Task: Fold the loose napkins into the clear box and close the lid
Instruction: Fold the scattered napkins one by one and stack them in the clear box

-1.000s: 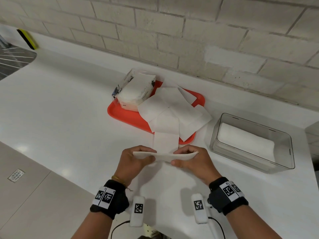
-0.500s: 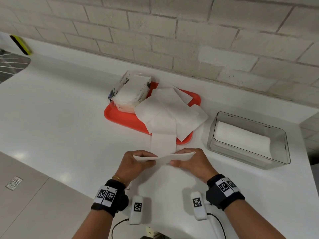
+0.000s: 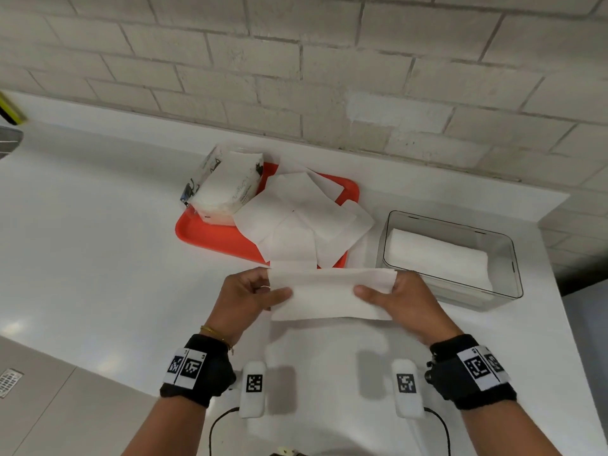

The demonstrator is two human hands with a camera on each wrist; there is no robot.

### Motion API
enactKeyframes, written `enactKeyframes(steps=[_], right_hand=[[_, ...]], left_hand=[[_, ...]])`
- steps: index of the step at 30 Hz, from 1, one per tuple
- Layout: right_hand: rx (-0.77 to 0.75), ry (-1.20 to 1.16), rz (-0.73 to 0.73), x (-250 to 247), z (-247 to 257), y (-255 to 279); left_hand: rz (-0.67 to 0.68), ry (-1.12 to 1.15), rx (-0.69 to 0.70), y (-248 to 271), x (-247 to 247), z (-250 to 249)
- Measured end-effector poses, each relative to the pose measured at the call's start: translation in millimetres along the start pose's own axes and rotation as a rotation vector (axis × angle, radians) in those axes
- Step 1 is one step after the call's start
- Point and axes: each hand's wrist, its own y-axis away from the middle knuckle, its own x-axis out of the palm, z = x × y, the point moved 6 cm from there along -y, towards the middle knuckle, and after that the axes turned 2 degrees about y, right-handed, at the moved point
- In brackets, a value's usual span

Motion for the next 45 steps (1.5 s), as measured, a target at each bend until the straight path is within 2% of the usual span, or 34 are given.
enactKeyframes(steps=[3, 6, 9, 11, 16, 21, 29, 35, 39, 45], right_hand=[[0.048, -0.059, -0.137, -48, -2, 9], [0.086, -0.112, -0.328, -106, -4, 16], [0.117, -0.153, -0.511, -160, -6, 21], [0.147, -0.129, -0.575, -186, -10, 18], [0.261, -0.076, -0.544, -202, -22, -2], [0.351, 0.027, -0.504, -196, -25, -13], [0.363, 0.202, -0.497, -196, -23, -23], [0.385, 0.461, -0.446, -199, -30, -35], [0.397, 0.658, -0.404, -194, -33, -39], [0.29, 0.777, -0.463, -193, -37, -39]], left_hand=[[-0.032, 0.038, -0.04, -13, 10, -6], [-0.159, -0.059, -0.099, -27, 11, 7], [-0.327, -0.435, -0.067, -39, 4, 22], [-0.371, -0.648, -0.051, -43, 7, 26], [-0.431, -0.675, -0.07, -46, 16, 31], [-0.469, -0.547, -0.119, -52, 20, 32], [-0.559, -0.464, -0.119, -55, 22, 32], [-0.482, -0.523, -0.016, -59, 25, 24], [-0.461, -0.455, -0.022, -59, 22, 29], [-0.454, -0.354, -0.079, -49, 15, 33]])
